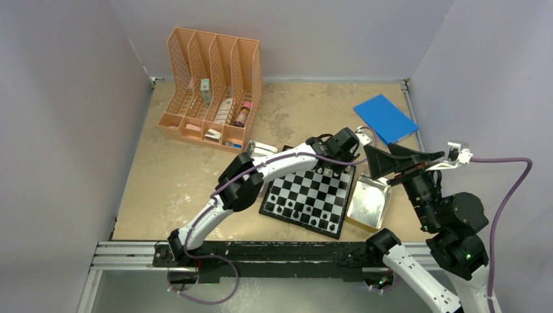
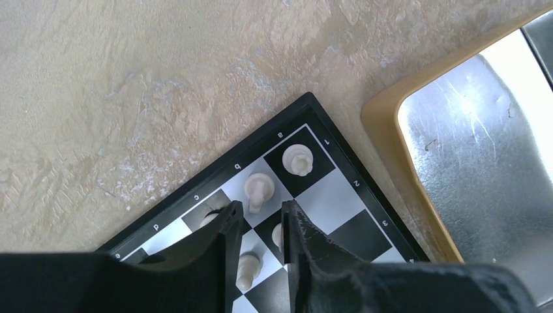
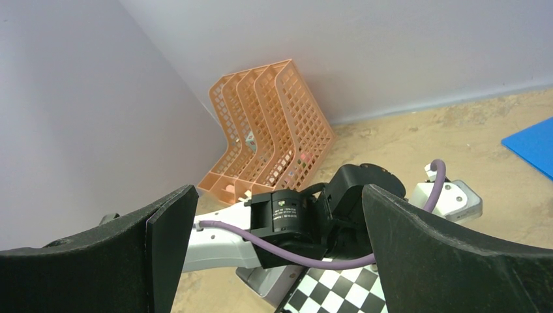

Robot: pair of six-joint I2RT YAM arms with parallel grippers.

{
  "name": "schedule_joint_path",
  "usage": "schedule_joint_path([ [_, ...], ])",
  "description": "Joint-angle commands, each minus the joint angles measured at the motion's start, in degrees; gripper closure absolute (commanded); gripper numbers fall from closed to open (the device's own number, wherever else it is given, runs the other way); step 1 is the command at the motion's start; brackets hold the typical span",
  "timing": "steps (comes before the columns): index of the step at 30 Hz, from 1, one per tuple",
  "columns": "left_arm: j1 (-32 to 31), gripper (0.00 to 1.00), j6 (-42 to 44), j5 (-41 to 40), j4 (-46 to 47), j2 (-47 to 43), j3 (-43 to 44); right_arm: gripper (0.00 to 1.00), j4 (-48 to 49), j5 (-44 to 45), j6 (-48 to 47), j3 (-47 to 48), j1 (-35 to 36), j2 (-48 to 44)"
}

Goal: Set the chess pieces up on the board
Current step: Place the chess piece on the chessboard.

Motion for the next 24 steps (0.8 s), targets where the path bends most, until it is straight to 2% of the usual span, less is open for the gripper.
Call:
schedule_joint_path([
  [1,-0.2,0.69,-2.0,-0.6,1.7,-6.6,0.8,0.01,3.3,-0.8,-0.4,0.2,0.0,1.5],
  [6,0.0,0.61,-3.5,-2.9,2.2,-11.1,-1.6,0.01,4.2,-1.6,-0.9,0.1,0.0,2.4],
  [11,1.7,0.63,-6.5,-3.7,2.2,-17.3,-7.3,0.01,4.9,-2.8,-0.6,-0.4,0.0,2.8],
  [24,12.6,0.71,-13.6,-4.9,3.5,-40.7,-35.8,0.01,7.0,-6.2,0.3,-4.8,0.0,3.2],
])
